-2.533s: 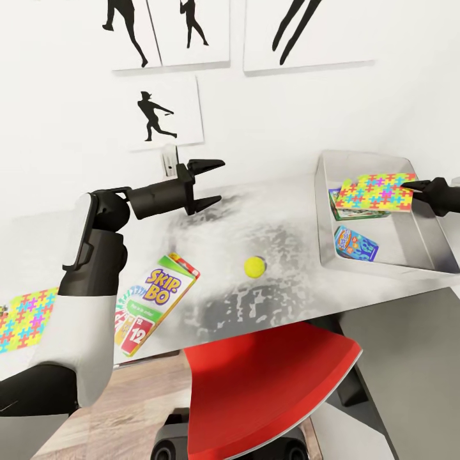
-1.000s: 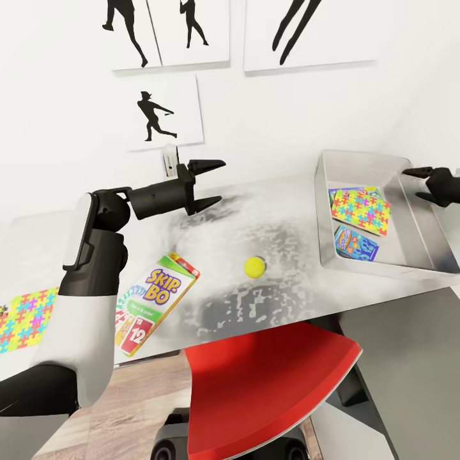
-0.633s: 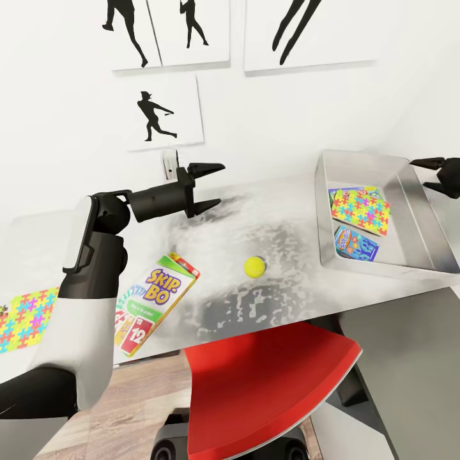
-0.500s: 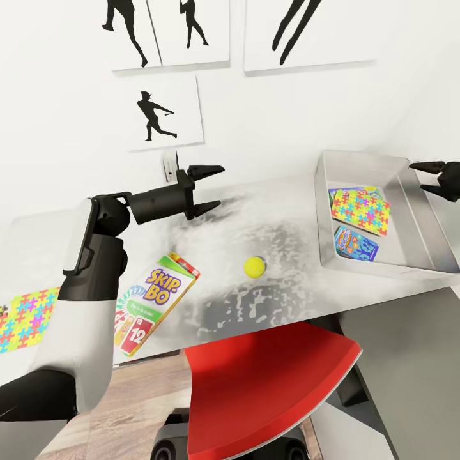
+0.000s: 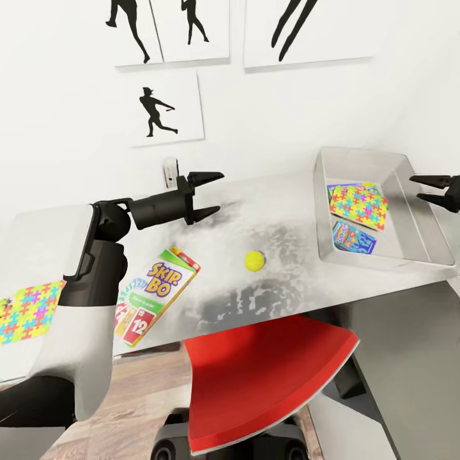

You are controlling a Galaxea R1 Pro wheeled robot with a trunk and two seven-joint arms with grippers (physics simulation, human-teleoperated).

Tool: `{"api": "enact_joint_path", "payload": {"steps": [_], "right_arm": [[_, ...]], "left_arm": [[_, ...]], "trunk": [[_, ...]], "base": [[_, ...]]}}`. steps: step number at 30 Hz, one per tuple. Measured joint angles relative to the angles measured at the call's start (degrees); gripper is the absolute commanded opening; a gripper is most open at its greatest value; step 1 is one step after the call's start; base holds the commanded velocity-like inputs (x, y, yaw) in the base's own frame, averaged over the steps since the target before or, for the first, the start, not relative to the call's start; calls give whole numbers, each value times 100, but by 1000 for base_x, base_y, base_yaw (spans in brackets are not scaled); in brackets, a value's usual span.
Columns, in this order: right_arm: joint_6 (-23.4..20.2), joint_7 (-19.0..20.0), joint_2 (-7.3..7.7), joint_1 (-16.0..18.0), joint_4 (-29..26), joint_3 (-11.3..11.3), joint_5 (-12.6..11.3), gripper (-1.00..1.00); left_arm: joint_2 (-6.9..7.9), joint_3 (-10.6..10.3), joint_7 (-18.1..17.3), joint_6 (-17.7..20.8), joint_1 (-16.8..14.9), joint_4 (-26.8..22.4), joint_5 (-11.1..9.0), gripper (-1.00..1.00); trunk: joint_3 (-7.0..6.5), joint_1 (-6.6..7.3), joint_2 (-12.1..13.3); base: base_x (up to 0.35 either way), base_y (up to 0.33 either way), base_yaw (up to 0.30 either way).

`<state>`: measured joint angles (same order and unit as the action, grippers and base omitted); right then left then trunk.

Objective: Put all the toys in the child's room - the three board games (two on the bed and one on the table), the two jigsaw puzzles on the table, and the tennis ball on the table - inside the toy box on the table in the child's room.

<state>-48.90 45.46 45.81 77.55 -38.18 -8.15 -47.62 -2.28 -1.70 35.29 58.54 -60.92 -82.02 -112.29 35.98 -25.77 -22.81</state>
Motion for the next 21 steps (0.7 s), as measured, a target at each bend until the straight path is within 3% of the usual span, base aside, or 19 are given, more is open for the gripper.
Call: {"api": "enact_joint_path", "payload": {"steps": [12,21], "right_arm": [[-409,108,128,-182,-601,-7,-29,100],[-543,-203,118,-211,-832,-10,-40,100]], "left_arm": [[15,6,-29,1,33,-15,-1,100],[26,7,-35,1,76,-21,-4,100]], "trunk": [[0,1,0],[-17,2,-1]], "base": [[-166,0,1],[-37,0,112]]}}
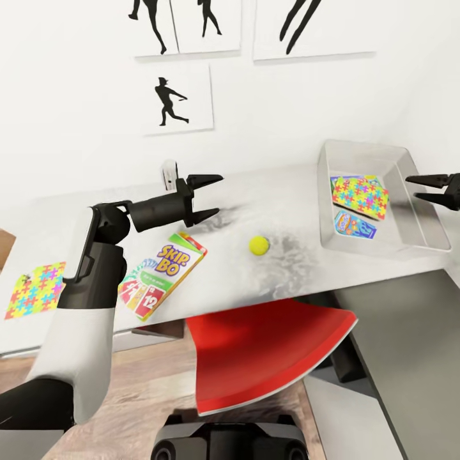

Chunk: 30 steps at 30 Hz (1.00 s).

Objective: Put all the toys in the child's room - the three board games (two on the bed and one on the table), the two jigsaw puzzles on the table, and the tennis ball on the table - inside the toy box on the table in the child's room.

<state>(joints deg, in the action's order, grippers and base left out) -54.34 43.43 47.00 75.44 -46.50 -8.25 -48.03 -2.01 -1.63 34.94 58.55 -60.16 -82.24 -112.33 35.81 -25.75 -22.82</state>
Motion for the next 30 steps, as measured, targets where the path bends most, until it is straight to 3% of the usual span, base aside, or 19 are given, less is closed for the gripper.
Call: {"api": "enact_joint_path", "payload": {"steps": [10,30], "right_arm": [[-42,-375,-24,-8,-278,-2,-19,100],[-51,-490,-47,-10,-524,-12,-20,100]], "left_arm": [[9,1,-3,0,57,-6,5,100],[19,7,-3,8,71,-7,2,100]], "trunk": [[-42,0,0],[-125,0,0]], "base": [[-10,0,218],[-1,18,261]]}}
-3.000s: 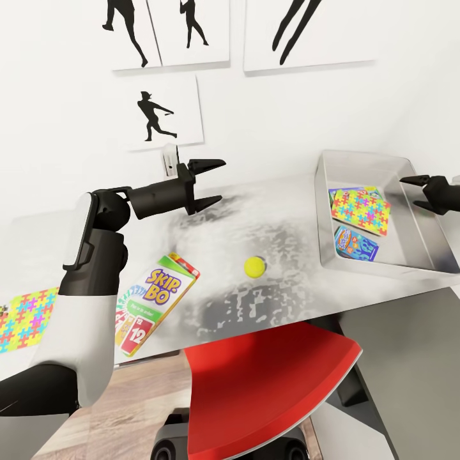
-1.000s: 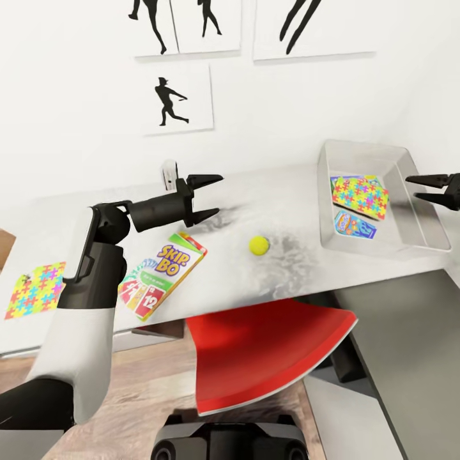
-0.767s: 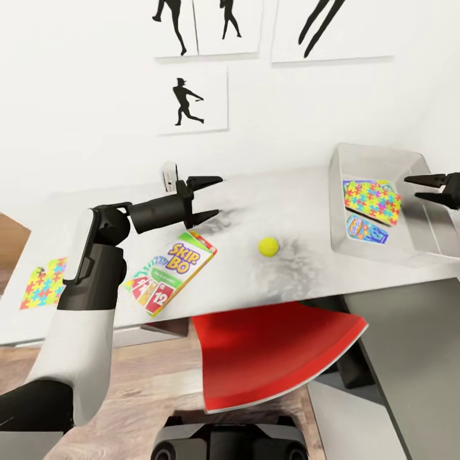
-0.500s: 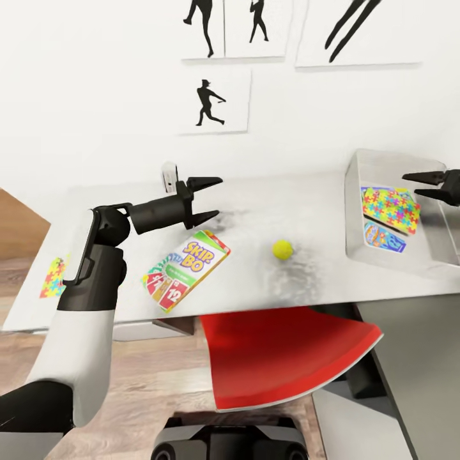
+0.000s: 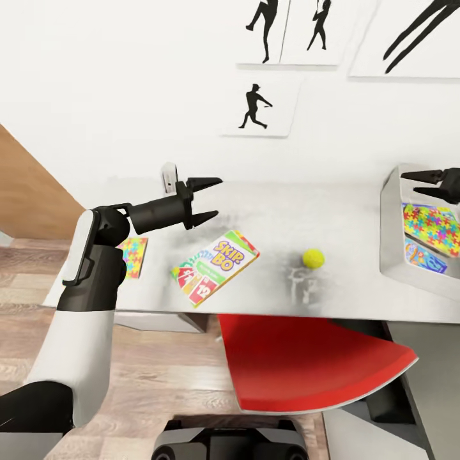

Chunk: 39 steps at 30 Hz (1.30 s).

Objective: Put all the toys in the child's room - the three board games (two on the bed and one on the table), the two jigsaw puzzles on the table, and the tennis ball on the table - inside the toy box on the table in the child's room.

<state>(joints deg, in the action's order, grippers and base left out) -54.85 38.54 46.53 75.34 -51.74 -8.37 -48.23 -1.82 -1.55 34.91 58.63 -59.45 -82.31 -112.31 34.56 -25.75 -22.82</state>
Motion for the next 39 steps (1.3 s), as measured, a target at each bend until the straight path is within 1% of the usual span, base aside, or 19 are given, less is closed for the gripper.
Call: {"api": "enact_joint_path", "payload": {"steps": [9,24,33,39], "right_arm": [[2,-6,-2,-1,-10,5,2,100],[1,-14,4,-5,-14,7,3,100],[-4,-14,2,-53,-10,3,-7,100],[-23,-10,0,-230,-11,2,-21,100]], "left_arm": [[5,2,0,1,1,3,1,100],[1,-2,0,2,0,4,2,100],[0,-4,0,2,0,5,2,100],[4,-6,0,2,0,8,4,100]], "trunk": [[-36,0,0],[-85,0,0],[-91,0,0],[-92,0,0]], "base": [[0,209,269],[0,287,259],[0,327,86],[0,324,26]]}}
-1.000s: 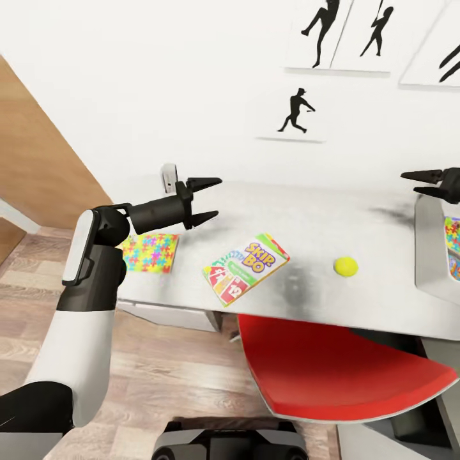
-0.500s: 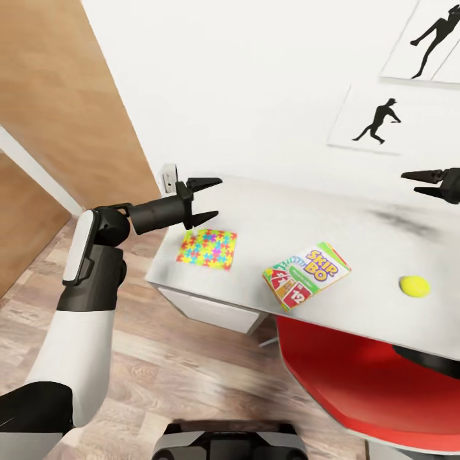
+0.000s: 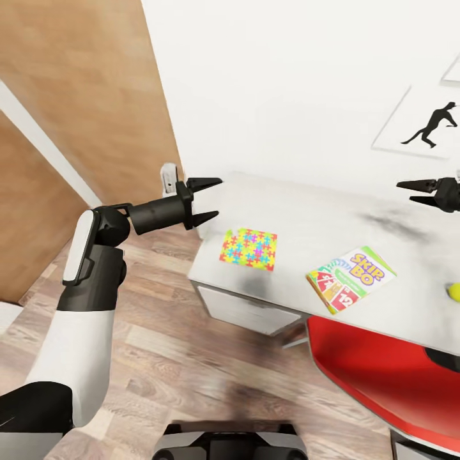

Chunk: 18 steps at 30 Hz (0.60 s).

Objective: Put all the toys in the child's room - the three board games (two on the bed and one on the table), the two jigsaw puzzles on the table, and the tennis ball on the table - inside the toy box on the table in the child's room.

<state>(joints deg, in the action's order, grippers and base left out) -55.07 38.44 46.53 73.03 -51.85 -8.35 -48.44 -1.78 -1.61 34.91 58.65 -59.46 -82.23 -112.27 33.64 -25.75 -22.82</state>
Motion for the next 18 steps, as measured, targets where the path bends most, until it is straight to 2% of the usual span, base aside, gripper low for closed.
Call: {"api": "enact_joint_path", "payload": {"steps": [5,10,18], "right_arm": [[-159,-2,0,-182,-16,-2,-15,100],[-485,-3,-3,-459,-102,-2,-28,100],[-487,14,-30,-931,-255,-3,-101,100]], "left_arm": [[2,-1,12,3,8,-1,2,100],[15,-1,39,6,67,-1,14,100],[108,6,54,13,189,0,22,100]], "trunk": [[0,0,0],[0,0,0],[-1,0,0]], "base": [[0,217,12],[0,98,5],[0,42,-7]]}}
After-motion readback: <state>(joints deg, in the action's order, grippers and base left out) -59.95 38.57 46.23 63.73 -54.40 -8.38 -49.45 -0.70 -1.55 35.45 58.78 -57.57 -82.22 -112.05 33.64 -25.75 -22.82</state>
